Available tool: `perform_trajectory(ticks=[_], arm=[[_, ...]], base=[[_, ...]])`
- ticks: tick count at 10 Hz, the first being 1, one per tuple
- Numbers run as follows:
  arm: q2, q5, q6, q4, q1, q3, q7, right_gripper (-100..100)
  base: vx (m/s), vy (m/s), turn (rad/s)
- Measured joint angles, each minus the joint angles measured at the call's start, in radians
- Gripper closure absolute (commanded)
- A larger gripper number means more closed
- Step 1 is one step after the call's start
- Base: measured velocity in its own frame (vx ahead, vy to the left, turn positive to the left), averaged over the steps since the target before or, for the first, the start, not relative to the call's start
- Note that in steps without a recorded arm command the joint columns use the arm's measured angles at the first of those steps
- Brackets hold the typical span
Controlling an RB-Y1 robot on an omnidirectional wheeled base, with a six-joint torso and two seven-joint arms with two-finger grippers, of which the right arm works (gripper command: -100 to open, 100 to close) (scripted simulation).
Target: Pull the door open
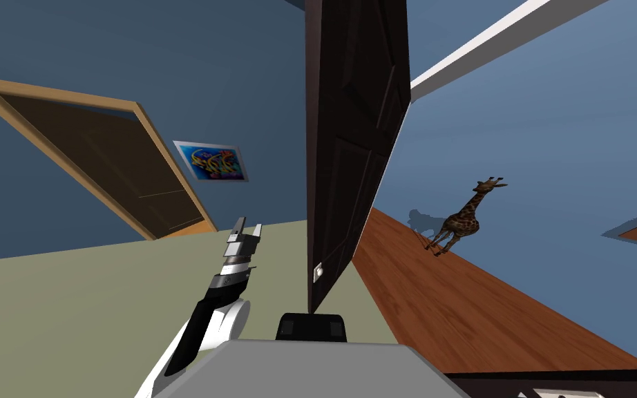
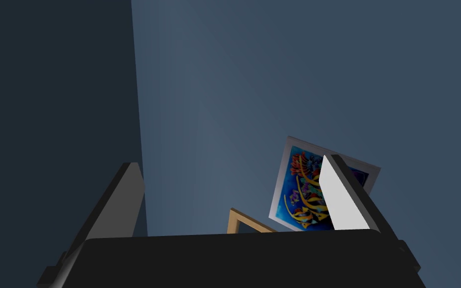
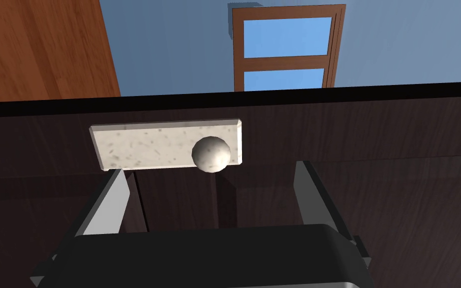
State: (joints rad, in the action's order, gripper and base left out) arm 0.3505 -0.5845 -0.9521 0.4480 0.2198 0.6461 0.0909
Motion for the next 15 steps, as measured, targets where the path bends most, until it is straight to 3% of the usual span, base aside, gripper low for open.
perform_trajectory(ticks=[9,15], arm=[[0.000,0.005,-0.004,0.000,0.005,-0.006,0.008,-100],[0.000,0.013,-0.011,0.002,0.013,-0.016,0.022,-100]], base=[[0.011,-0.014,0.005],[0.051,-0.058,-0.060]])
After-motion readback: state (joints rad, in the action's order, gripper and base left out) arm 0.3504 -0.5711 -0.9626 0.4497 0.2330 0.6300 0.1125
